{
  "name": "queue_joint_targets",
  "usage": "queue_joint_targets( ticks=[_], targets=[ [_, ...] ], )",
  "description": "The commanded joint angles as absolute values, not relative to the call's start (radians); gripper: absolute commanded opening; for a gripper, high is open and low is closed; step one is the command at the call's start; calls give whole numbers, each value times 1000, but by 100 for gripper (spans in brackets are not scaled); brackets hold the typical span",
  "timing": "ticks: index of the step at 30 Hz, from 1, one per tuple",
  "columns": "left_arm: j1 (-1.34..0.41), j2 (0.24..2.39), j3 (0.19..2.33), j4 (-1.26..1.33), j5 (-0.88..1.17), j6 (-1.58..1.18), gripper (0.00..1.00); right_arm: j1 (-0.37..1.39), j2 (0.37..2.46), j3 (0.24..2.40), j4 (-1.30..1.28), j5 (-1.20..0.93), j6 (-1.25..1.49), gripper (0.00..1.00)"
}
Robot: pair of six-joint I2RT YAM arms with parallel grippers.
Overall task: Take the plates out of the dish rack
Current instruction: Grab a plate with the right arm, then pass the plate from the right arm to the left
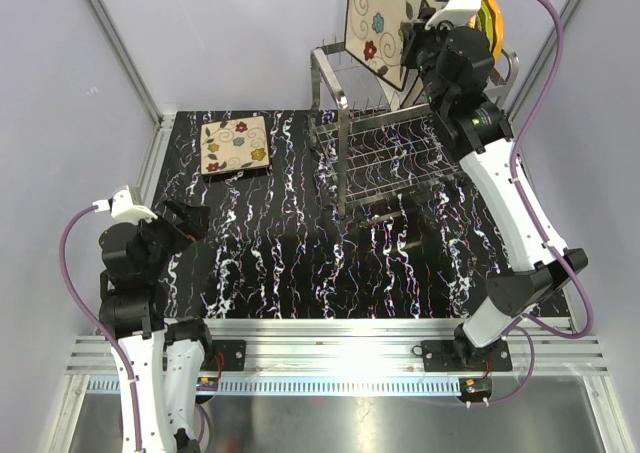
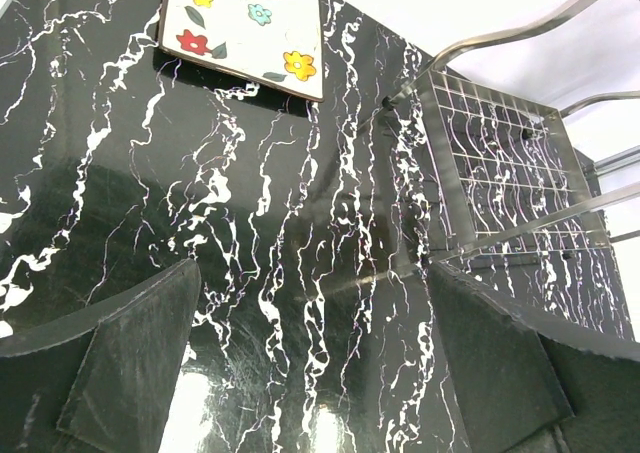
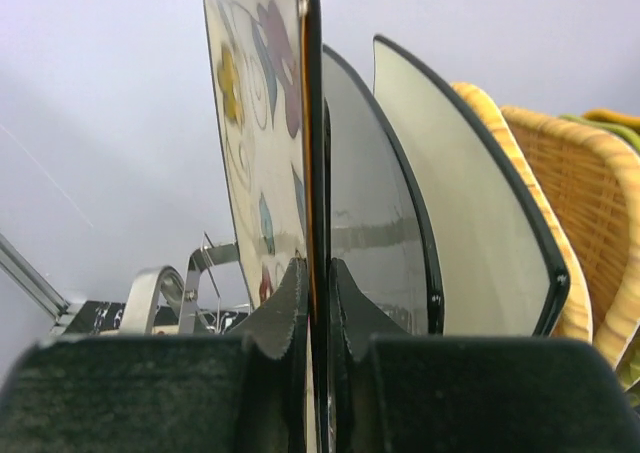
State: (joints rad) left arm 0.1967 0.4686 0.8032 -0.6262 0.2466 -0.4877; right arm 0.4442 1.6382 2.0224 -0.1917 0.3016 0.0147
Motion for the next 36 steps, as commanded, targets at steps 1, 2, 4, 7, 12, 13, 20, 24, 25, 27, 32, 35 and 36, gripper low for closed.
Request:
queue_joint_targets(
  ticks=[1,2,4,7,12,13,20,24,25,27,32,35,36],
  targets=[
    [195,479,834,-557,279,-502,99,442,1578,2121,94,282,14,0],
    [195,477,834,-555,282,-502,99,442,1578,2121,92,282,14,0],
    [195,479,834,-548,287,-506,99,442,1578,2121,92,279,17,0],
    [195,483,834,-540,301,-514,99,442,1578,2125,81,278,26,0],
    [195,482,836,-532,308,-523,99,434,1586,2149,37,265,67,0],
    [193,483,836,-529,311,-525,99,430,1588,2163,26,264,95,0],
    [195,492,835,-477,371,-575,99,393,1641,2298,-48,239,169,0],
    [193,502,834,-433,419,-627,99,388,1643,2321,-48,235,173,0],
    [195,503,834,-427,419,-635,99,387,1649,2329,-52,232,179,0],
    [195,506,831,-416,419,-655,99,380,1649,2347,-61,224,186,0],
    [195,518,825,-368,459,-690,99,374,1647,2382,-92,203,224,0],
    [193,532,813,-309,508,-729,99,376,1644,2407,-132,183,265,0],
    [193,538,804,-269,534,-754,99,376,1643,2414,-149,176,285,0]
  ],
)
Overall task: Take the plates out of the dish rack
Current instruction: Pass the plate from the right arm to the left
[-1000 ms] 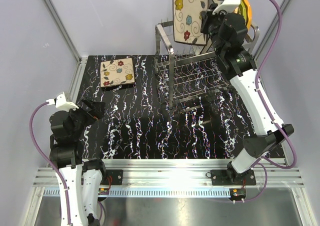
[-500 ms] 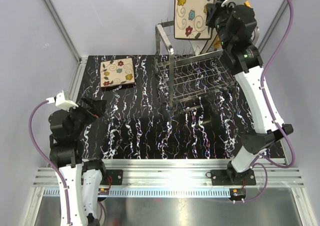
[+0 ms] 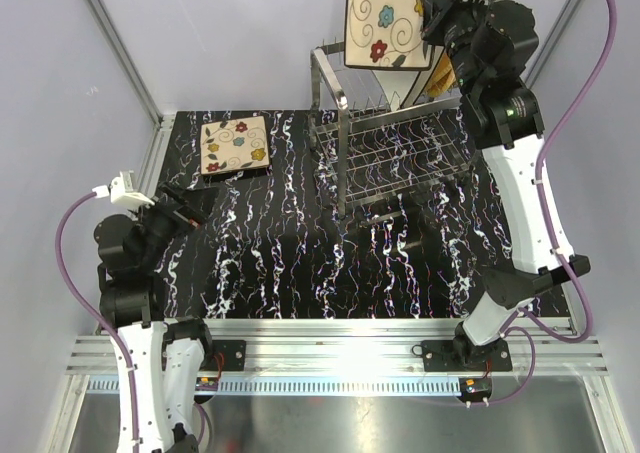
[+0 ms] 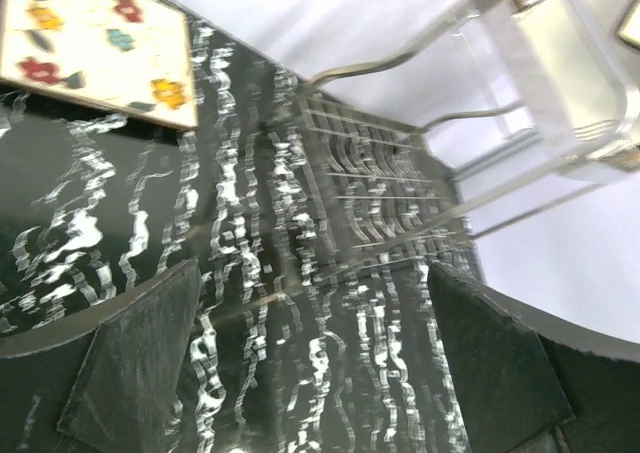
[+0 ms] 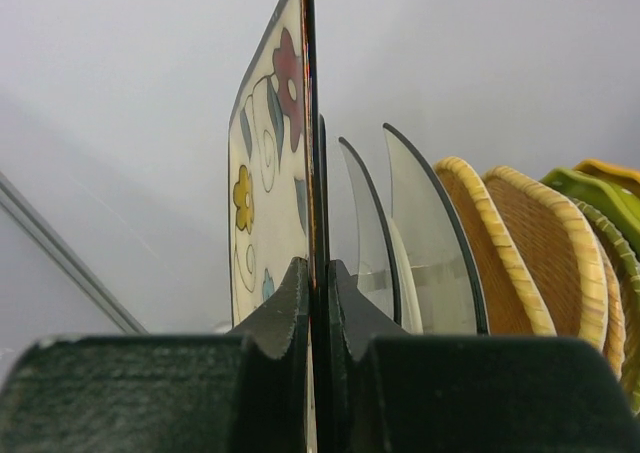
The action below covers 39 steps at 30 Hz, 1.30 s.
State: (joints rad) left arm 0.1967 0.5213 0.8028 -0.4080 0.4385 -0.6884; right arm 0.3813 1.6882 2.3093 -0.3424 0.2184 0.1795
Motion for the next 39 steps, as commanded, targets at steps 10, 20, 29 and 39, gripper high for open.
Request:
queue_joint_targets(
  ticks=[10,20,29,39],
  targets=[
    [195,595,790,-60,670,-887,99,376,1646,2525,-273,103,382,0],
    [193,635,792,47,756,-985,99,376,1625,2484,-393,2,532,0],
    [170,678,723,317,808,-1205,99,380,1603,2366,-413,-216,689,0],
    [20,756,701,428,736,-1287,99,469,1543,2154,-367,-328,727,0]
  ],
)
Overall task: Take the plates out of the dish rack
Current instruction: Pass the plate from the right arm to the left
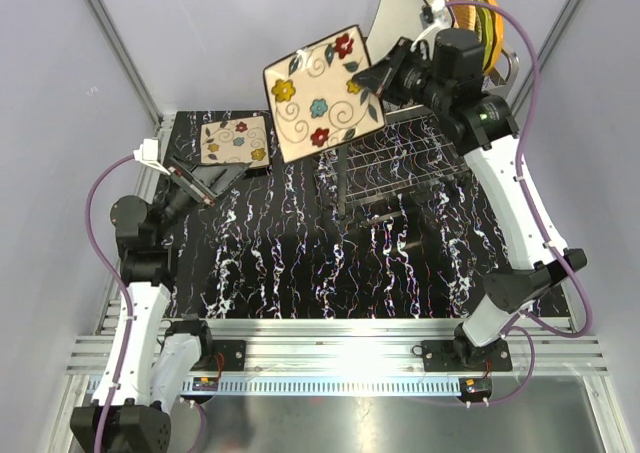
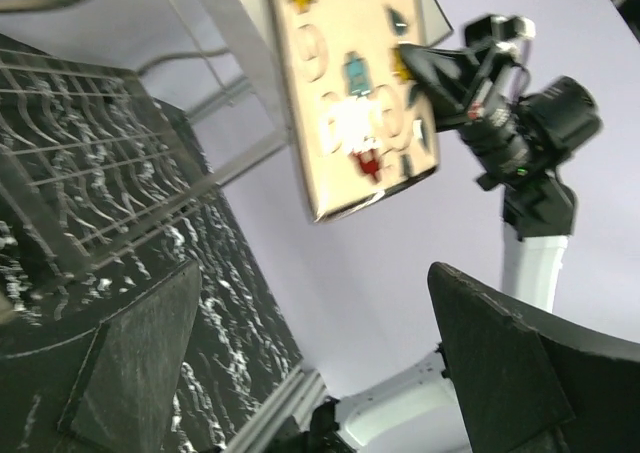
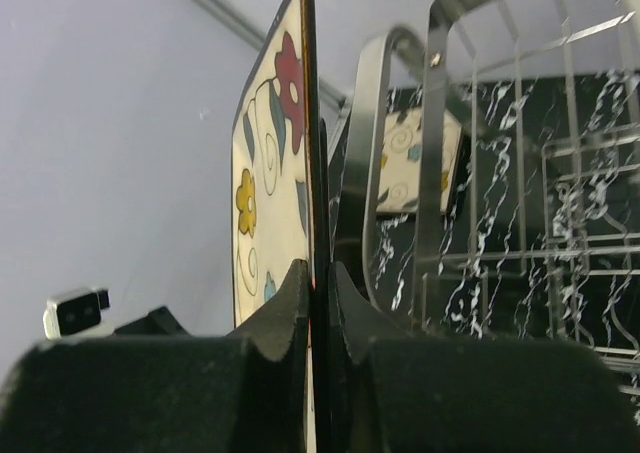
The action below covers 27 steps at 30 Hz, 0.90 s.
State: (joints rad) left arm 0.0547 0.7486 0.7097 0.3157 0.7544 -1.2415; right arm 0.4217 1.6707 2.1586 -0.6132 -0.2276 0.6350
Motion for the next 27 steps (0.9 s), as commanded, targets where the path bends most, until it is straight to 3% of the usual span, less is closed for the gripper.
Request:
queue_joint_targets(
  ticks=[1,16,27],
  targets=[
    [9,762,695,437,729,-1296,99,479,1539,2139,-356,-337,727,0],
    [-163,841,707,411,569,-1273,98,563,1500,1991,-307,-380,721,0],
    [-210,865,703,500,509,-1278,81,569,1490,1937,-285,-391,729,0]
  ],
)
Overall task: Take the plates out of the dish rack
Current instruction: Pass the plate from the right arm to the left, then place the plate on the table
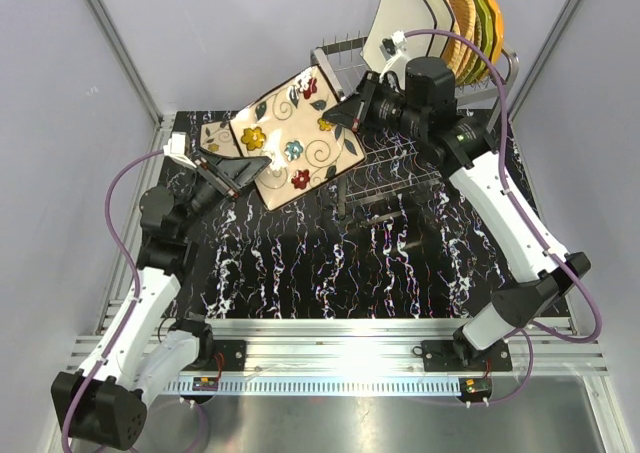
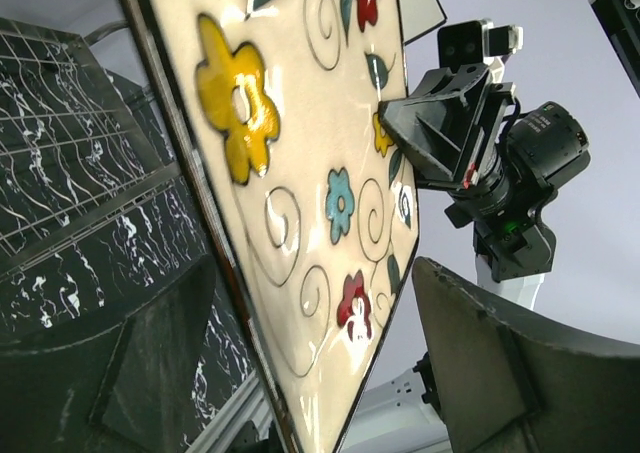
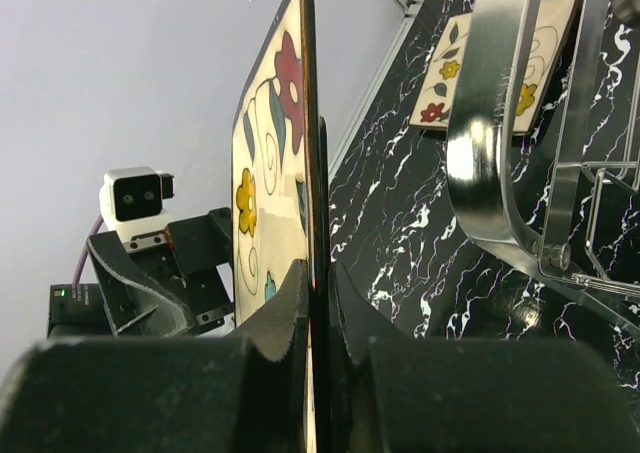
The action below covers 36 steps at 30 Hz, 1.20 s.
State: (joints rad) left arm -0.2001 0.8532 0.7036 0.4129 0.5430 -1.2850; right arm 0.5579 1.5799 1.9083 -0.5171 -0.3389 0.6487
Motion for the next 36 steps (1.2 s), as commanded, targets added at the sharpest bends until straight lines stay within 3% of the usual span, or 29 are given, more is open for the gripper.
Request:
queue_joint_targets(
  ticks=[1,3,7,8,10,11,14,15,17,18,21,25,30,36],
  targets=[
    [-215,868,701,503,511,-1281,76,568,1489,1936,-284,-391,729,0],
    [-216,879,700,521,514,-1285,71,569,1491,1931,-281,-391,727,0],
    [-218,893,673,607,522,-1322,40,569,1486,1919,-276,-391,724,0],
    [-219,894,670,626,519,-1324,26,569,1483,1916,-276,-391,724,0],
    [-218,896,672,626,515,-1319,13,569,1482,1907,-273,-394,724,0],
    [-218,894,672,626,515,-1316,1,569,1482,1904,-273,-394,723,0],
    [-218,890,670,627,512,-1315,0,569,1476,1890,-268,-400,709,0],
    [-216,885,670,627,511,-1312,0,569,1473,1882,-265,-400,703,5],
    [-218,876,673,624,508,-1301,0,568,1467,1876,-264,-400,670,24],
    [-215,873,676,621,506,-1298,0,569,1462,1870,-262,-400,658,42],
    [-207,861,681,620,508,-1293,0,569,1444,1850,-255,-417,580,71],
    [-178,850,710,620,538,-1301,0,568,1417,1816,-233,-460,487,90],
    [-134,813,744,589,557,-1304,0,569,1382,1792,-239,-473,375,100],
    [-38,779,729,603,594,-1365,0,568,1332,1767,-282,-436,206,100]
  ],
)
